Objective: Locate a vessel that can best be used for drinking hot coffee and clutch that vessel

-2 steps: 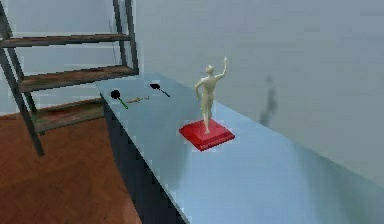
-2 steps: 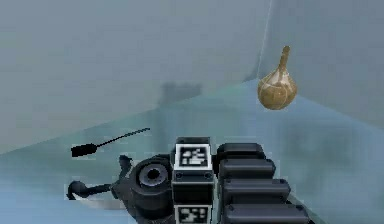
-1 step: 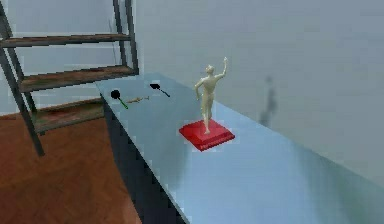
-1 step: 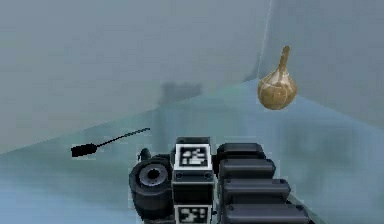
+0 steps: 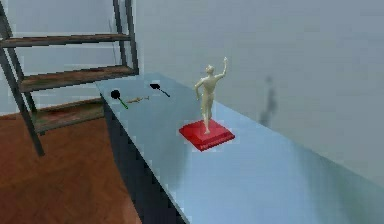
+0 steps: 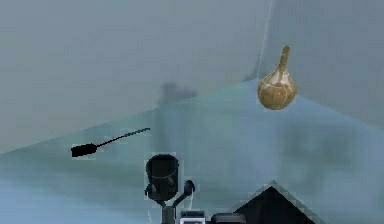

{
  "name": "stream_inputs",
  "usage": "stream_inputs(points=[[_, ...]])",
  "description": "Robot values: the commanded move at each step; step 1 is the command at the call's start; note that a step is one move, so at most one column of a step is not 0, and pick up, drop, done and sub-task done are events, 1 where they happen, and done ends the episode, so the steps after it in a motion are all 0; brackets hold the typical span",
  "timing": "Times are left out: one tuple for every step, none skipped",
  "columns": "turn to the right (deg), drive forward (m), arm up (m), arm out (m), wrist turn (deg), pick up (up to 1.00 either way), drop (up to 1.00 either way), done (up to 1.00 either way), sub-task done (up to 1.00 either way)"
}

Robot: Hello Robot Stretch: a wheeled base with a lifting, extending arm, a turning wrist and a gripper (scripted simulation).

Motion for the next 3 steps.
stream_inputs(points=[[0.0, 0.00, 0.00, 0.00, 0.0, 1.00, 0.00, 0.00, 0.00], [0.0, 0.00, 0.10, 0.00, 0.0, 0.00, 0.00, 0.00, 0.00], [0.0, 0.00, 0.00, 0.00, 0.0, 0.00, 0.00, 1.00, 0.00]])
